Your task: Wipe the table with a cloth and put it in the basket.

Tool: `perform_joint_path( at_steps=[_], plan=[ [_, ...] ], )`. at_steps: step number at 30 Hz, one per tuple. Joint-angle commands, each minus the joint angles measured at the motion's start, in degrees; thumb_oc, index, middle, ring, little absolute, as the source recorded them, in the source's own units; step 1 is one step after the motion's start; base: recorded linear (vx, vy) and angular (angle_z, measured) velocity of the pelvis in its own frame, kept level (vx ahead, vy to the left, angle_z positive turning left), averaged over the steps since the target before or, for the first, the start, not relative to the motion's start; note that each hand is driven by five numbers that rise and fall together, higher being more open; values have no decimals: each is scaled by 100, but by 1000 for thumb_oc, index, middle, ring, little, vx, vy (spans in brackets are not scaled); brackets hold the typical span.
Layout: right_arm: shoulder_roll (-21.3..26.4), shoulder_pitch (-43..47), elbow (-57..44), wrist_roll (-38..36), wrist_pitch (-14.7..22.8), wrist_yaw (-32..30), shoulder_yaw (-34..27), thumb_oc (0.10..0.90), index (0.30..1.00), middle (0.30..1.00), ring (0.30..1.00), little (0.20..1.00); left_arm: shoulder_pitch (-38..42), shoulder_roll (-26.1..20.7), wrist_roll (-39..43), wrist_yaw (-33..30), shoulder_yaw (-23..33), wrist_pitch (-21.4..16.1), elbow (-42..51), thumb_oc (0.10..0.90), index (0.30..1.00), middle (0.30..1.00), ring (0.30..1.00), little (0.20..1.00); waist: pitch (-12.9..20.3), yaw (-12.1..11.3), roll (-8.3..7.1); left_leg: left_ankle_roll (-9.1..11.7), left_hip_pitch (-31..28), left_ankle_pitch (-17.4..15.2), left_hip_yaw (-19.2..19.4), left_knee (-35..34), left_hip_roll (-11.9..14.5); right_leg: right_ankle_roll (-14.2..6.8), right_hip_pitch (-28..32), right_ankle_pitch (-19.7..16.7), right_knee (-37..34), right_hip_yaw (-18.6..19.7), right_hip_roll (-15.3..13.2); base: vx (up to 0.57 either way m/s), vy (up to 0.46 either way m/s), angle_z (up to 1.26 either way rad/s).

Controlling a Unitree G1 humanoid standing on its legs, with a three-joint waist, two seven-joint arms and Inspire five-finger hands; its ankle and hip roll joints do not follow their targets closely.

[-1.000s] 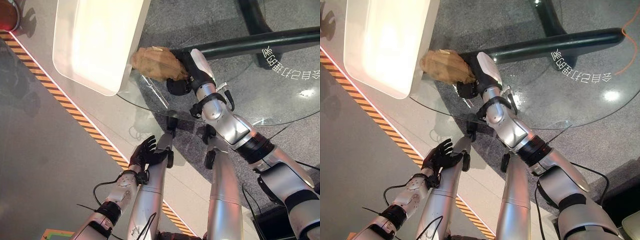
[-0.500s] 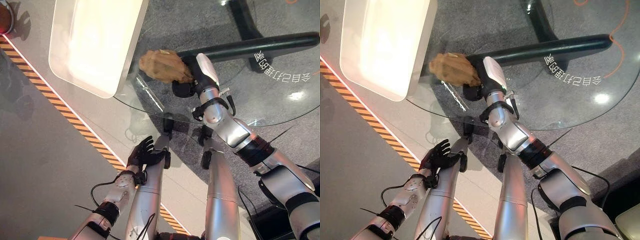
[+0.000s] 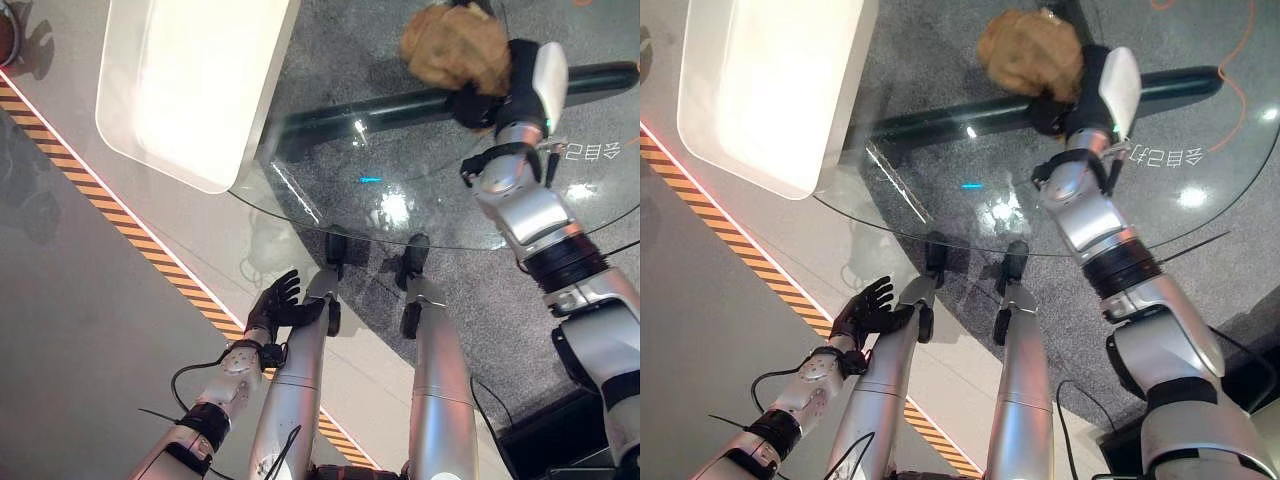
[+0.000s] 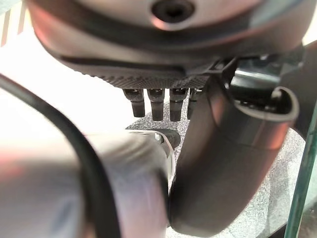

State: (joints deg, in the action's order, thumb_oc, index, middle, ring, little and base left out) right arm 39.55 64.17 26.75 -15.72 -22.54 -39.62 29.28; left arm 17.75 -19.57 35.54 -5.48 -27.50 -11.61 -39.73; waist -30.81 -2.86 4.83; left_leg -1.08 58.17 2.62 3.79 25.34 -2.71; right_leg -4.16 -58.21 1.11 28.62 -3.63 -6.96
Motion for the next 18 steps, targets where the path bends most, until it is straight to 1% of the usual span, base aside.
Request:
perform_joint_path(
  at_steps=[1, 3, 7, 8, 11, 13, 18],
  plan=[
    [886, 106, 73, -139, 148, -738, -427, 100, 300, 300, 300, 200, -810, -79, 58, 27, -182, 8, -45, 800, 900, 900, 900, 900, 101, -51, 142, -20, -222, -665, -67, 161, -274, -61, -6, -198, -245, -154, 341, -1, -14, -10],
    [939, 0, 91, -255, 226, -837, -525, 100, 300, 300, 300, 200, -827, -93, 84, 27, -189, -2, -27, 800, 900, 900, 900, 900, 101, -29, 144, -17, -218, -670, -52, 159, -266, -56, -4, -193, -263, -139, 349, 3, -14, -7],
    [1011, -252, 95, -593, 431, -1253, -827, 100, 300, 300, 300, 200, -885, -85, 90, 22, -189, -12, 7, 800, 900, 900, 900, 900, 101, 8, 162, -23, -210, -684, -32, 149, -261, -36, -26, -175, -268, -113, 362, 2, -5, -1],
    [1022, -343, 122, -757, 585, -1478, -970, 100, 300, 300, 300, 200, -918, -72, 84, 18, -191, -26, 11, 800, 900, 900, 900, 900, 101, 14, 169, -28, -225, -689, -31, 140, -264, -28, -14, -166, -275, -109, 364, 0, 0, 0],
    [1019, -450, 197, -1052, 893, -1949, -1209, 100, 300, 300, 300, 200, -940, -53, 89, -43, -220, -39, 44, 800, 900, 900, 900, 900, 101, 22, 178, -33, -229, -696, -26, 131, -267, -24, 1, -161, -307, -99, 366, 0, 3, -2],
    [1003, -466, 192, -1104, 1017, -2096, -1336, 100, 300, 300, 300, 200, -943, -53, 84, -40, -217, -47, 48, 800, 900, 900, 900, 900, 101, 20, 186, -34, -245, -695, -29, 112, -274, -22, 19, -151, -322, -98, 366, -3, 4, -5],
    [925, -254, 201, -1218, 1296, -2484, -1362, 100, 300, 300, 300, 200, -873, -31, 107, -60, -247, 4, 102, 800, 900, 900, 900, 900, 101, -11, 229, -44, -284, -693, -34, 91, -294, -14, 48, -148, -346, -103, 347, -2, 17, -5]
  ],
)
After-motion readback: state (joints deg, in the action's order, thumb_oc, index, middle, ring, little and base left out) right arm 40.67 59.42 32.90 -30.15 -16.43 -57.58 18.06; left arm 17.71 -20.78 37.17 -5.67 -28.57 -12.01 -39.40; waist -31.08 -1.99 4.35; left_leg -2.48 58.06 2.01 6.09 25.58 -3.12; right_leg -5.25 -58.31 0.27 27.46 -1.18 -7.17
